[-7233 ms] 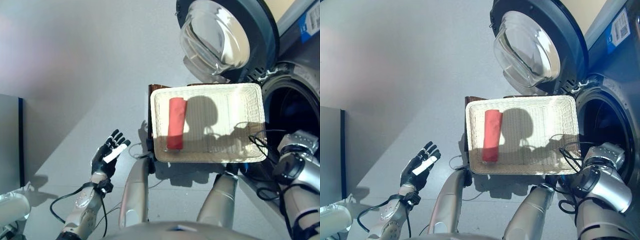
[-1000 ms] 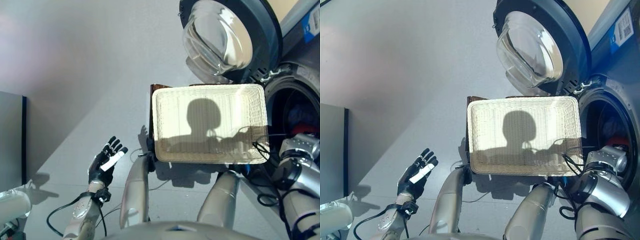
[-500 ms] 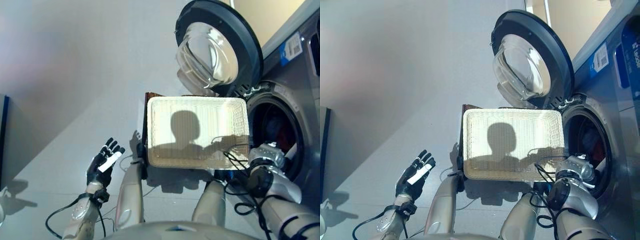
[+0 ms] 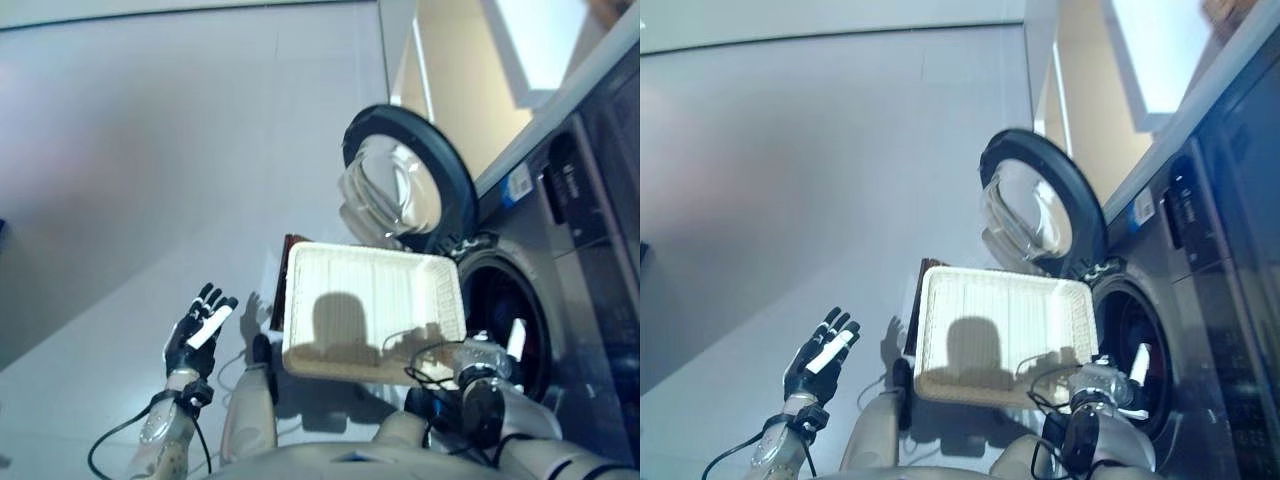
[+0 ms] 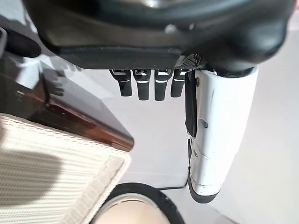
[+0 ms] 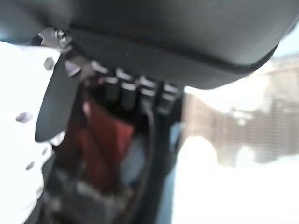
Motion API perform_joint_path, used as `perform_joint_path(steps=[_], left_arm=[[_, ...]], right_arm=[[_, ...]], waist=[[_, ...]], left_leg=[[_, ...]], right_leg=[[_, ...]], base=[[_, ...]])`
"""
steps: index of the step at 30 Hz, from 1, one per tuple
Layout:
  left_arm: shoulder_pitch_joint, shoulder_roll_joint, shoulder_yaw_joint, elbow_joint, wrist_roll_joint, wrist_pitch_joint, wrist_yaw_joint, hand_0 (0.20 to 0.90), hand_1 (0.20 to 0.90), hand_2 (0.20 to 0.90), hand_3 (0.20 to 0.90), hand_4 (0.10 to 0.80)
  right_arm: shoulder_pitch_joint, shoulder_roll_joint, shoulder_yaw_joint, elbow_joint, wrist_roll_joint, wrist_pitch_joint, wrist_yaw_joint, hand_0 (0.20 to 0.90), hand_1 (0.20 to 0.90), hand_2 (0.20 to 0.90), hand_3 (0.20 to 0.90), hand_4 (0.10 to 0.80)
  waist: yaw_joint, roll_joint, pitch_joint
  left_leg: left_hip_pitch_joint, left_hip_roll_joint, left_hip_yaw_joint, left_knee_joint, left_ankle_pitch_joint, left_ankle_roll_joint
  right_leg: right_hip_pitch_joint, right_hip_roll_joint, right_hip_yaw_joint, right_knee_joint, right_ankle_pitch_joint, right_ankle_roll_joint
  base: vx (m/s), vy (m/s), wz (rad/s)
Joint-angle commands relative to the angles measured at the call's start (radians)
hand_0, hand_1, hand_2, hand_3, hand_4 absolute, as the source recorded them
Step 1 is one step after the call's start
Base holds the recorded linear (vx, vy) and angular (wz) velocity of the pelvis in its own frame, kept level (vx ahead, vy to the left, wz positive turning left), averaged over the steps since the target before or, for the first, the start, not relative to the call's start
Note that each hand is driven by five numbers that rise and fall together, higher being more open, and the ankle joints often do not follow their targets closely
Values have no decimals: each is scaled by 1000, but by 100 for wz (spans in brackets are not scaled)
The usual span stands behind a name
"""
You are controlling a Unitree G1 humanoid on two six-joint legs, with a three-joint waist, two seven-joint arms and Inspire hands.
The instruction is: Pick up the clothes and place them into the washing machine
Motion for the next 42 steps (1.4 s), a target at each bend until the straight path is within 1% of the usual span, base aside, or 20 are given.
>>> perform_joint_path(steps=[1, 3, 9, 10, 11, 13, 14, 15, 17, 18, 20, 21, 22, 24, 27, 30, 34, 38, 42], left_arm=[[-9, -30, 60, -51, 47, -50, -4, 900, 900, 900, 900, 800], [-8, -42, 74, -40, 59, -51, -3, 900, 900, 900, 900, 800], [5, -67, 123, -37, 108, -55, -17, 900, 900, 900, 900, 800], [7, -67, 124, -38, 109, -55, -17, 900, 900, 900, 900, 800], [8, -74, 135, -30, 118, -57, -19, 900, 900, 900, 900, 800], [10, -79, 144, -23, 133, -56, -19, 900, 900, 900, 900, 800], [11, -80, 145, -23, 134, -56, -19, 900, 900, 900, 900, 800], [14, -87, 152, -24, 145, -60, -20, 900, 900, 900, 900, 800], [17, -91, 155, -23, 154, -60, -19, 900, 900, 900, 900, 800], [20, -95, 160, -16, 171, -60, -22, 900, 900, 900, 900, 800], [24, -100, 165, -10, 191, -60, -27, 900, 900, 900, 900, 800], [24, -100, 165, -10, 191, -60, -27, 900, 900, 900, 900, 800], [21, -99, 166, -1, 207, -63, -28, 900, 900, 900, 900, 800], [17, -104, 166, 9, 231, -73, -25, 900, 900, 900, 900, 800], [-5, -103, 154, 72, 298, -82, -17, 900, 900, 900, 900, 800], [-2, -112, 157, 77, 300, -80, -25, 900, 900, 900, 900, 800], [1, -126, 158, 77, 289, -78, -33, 900, 900, 900, 900, 800], [-10, -130, 153, 78, 285, -77, -17, 900, 900, 900, 900, 800], [-13, -132, 146, 72, 285, -77, -6, 900, 900, 900, 900, 800]], right_arm=[[31, -47, 33, -45, -101, -12, 39, 900, 900, 900, 900, 800], [62, -25, 63, -71, -141, 5, 61, 900, 900, 900, 900, 800], [156, 4, 227, -100, -408, 105, 88, 900, 900, 900, 900, 800], [157, 5, 228, -102, -411, 106, 85, 900, 900, 900, 900, 800], [170, 7, 272, -97, -488, 134, 91, 900, 900, 900, 900, 800], [177, 8, 332, -121, -575, 157, 98, 900, 900, 900, 900, 800], [179, 9, 333, -124, -577, 158, 96, 900, 900, 900, 900, 800], [202, 10, 378, -159, -642, 172, 109, 900, 900, 900, 900, 800], [217, 8, 390, -161, -673, 183, 111, 900, 900, 900, 900, 800], [247, -2, 441, -193, -776, 200, 120, 900, 900, 900, 900, 800], [283, -21, 475, -219, -866, 217, 121, 900, 900, 900, 900, 800], [284, -21, 475, -220, -867, 218, 120, 900, 900, 900, 900, 800], [297, -35, 494, -230, -915, 221, 118, 900, 900, 900, 900, 800], [334, -46, 494, -275, -917, 205, 144, 900, 900, 900, 900, 800], [390, -60, 488, -243, -997, 208, 140, 900, 900, 900, 900, 800], [438, -71, 506, -285, -1054, 213, 151, 900, 900, 900, 900, 800], [492, -46, 480, -318, -1014, 202, 165, 900, 900, 900, 900, 800], [474, -19, 474, -292, -979, 199, 154, 900, 900, 900, 900, 800], [455, -4, 497, -299, -975, 197, 148, 900, 900, 900, 900, 800]], waist=[[18, 26, -3], [13, 18, -13], [8, -5, -55], [7, -5, -54], [9, -10, -68], [9, -13, -76], [7, -13, -76], [4, -16, -86], [1, -17, -90], [-3, -20, -97], [-9, -22, -104], [-10, -22, -104], [-11, -22, -106], [-17, -22, -111], [-27, -21, -122], [-34, -23, -128], [-42, -26, -136], [-46, -26, -139], [-49, -29, -135]], left_leg=[[119, 106, -33, -49, -6, -102], [149, 112, -24, -67, -4, -101], [235, 131, 2, -125, 8, -100], [238, 131, 3, -127, 8, -100], [254, 131, 10, -140, 10, -100], [274, 131, 19, -157, 16, -100], [277, 131, 20, -159, 17, -100], [296, 128, 29, -183, 24, -100], [308, 128, 34, -198, 30, -102], [321, 128, 38, -216, 40, -104], [334, 128, 43, -228, 44, -104], [335, 128, 43, -229, 44, -104], [341, 129, 45, -230, 44, -103], [350, 130, 46, -231, 43, -101], [376, 130, 50, -235, 37, -100], [392, 134, 56, -240, 37, -100], [409, 132, 66, -245, 34, -98], [414, 129, 68, -240, 26, -95], [420, 126, 73, -232, 20, -92]], right_leg=[[4, -38, -15, -90, 187, 7], [21, -33, -16, -97, 191, 7], [67, -16, -21, -119, 194, 7], [70, -16, -21, -120, 194, 7], [78, -11, -23, -126, 195, 7], [86, -9, -23, -129, 197, 7], [86, -10, -23, -129, 196, 7], [93, -5, -23, -127, 194, 7], [97, -4, -23, -127, 194, 7], [103, -1, -23, -125, 193, 7], [108, 2, -26, -125, 191, 7], [109, 2, -26, -125, 191, 7], [112, 4, -27, -124, 189, 7], [116, 4, -26, -122, 188, 7], [130, 5, -24, -119, 186, 7], [137, 7, -22, -119, 183, 7], [148, 7, -20, -121, 181, 7], [148, 4, -13, -120, 181, 7], [149, 1, -4, -118, 179, 7]], base=[[88, 18, -11], [70, 4, -5], [65, 1, -10], [48, -2, -6], [43, -1, -2], [33, 6, -12], [32, 15, -9], [34, 13, -7], [25, 11, -4], [0, 0, 0], [0, 0, 0], [0, 0, 0], [0, 0, 0], [20, 1, -3], [43, 6, -4], [28, 2, -5], [8, 6, -3], [13, 7, -5], [0, 0, 0]])
